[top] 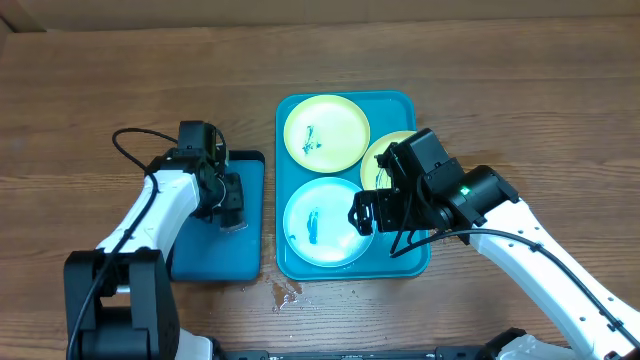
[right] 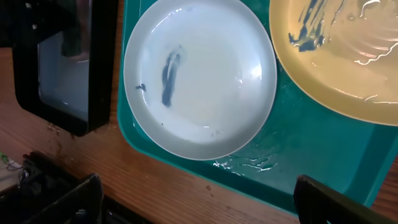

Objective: Clean dirty plates on tray and stack at the side

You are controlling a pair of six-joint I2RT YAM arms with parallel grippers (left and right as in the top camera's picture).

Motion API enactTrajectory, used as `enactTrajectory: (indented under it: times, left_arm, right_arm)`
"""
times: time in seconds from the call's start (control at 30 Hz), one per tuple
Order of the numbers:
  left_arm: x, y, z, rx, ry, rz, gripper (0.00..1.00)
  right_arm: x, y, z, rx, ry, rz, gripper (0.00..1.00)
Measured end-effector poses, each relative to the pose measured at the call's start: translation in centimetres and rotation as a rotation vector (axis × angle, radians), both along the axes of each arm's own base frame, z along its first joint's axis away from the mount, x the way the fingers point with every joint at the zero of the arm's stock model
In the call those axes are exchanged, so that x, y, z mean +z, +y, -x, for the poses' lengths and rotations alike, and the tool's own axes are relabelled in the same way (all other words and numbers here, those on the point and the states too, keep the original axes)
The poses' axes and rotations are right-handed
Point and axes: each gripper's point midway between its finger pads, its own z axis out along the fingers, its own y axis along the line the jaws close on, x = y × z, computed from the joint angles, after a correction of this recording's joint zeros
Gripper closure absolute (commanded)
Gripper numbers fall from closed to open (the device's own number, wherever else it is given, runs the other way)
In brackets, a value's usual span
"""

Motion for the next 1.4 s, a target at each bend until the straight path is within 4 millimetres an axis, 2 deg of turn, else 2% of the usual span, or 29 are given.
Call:
enactTrajectory:
  times: [0.1,0.2,0.47,0.57,0.67,0.83,1.0,1.1,1.2,1.4]
  left_arm:
    - [-1.2,0.2,0.3,0.018,0.029,-0.006,0.80]
    - [-2.3,0.2,0.5,0.035,0.059,-0.004,0.96]
    - [-2.1,0.0,1.3,0.042,0.124,0.011,0.96]
    - [-1.5,-0.3,2.6,0.041,0.189,0.024,0.96]
    - [0.1,-0.5,2.7,0.040,0.226,0.034,0.96]
    - [5.3,-0.8,-0.1,0.035,0.127,0.057,0.96]
    - [10.5,-1.5,-1.6,0.019,0.001,0.082,0.96]
    - [11.4,-2.5,-1.4,-0.007,-0.015,0.097,0.96]
    - [11.4,-4.1,-1.1,-0.052,-0.006,0.105,0.96]
    - [11.4,-8.0,-1.2,-0.156,-0.035,0.123,0.96]
  right_arm:
    - [0.0,0.0,0.0,0.000,0.000,0.000,0.00]
    - [0.0,0.0,0.0,0.000,-0.001,0.000,0.00]
    - [-0.7,-1.0,-0.8,-0.049,-0.019,0.065,0.02]
    - [-1.6,-1.8,-1.4,-0.088,-0.018,0.120,0.30]
    - [-3.2,-2.3,-1.8,-0.111,0.009,0.175,0.41]
    - [-6.4,-2.4,-2.4,-0.116,0.067,0.243,0.67]
    - [-9.7,-2.2,-3.0,-0.119,0.119,0.286,0.69]
    - [-11.6,-2.2,-3.1,-0.107,0.148,0.310,0.73]
    - [-13.6,-2.2,-2.9,-0.090,0.187,0.336,0.83]
    - [-14.0,-1.5,-3.2,-0.082,0.181,0.312,0.93]
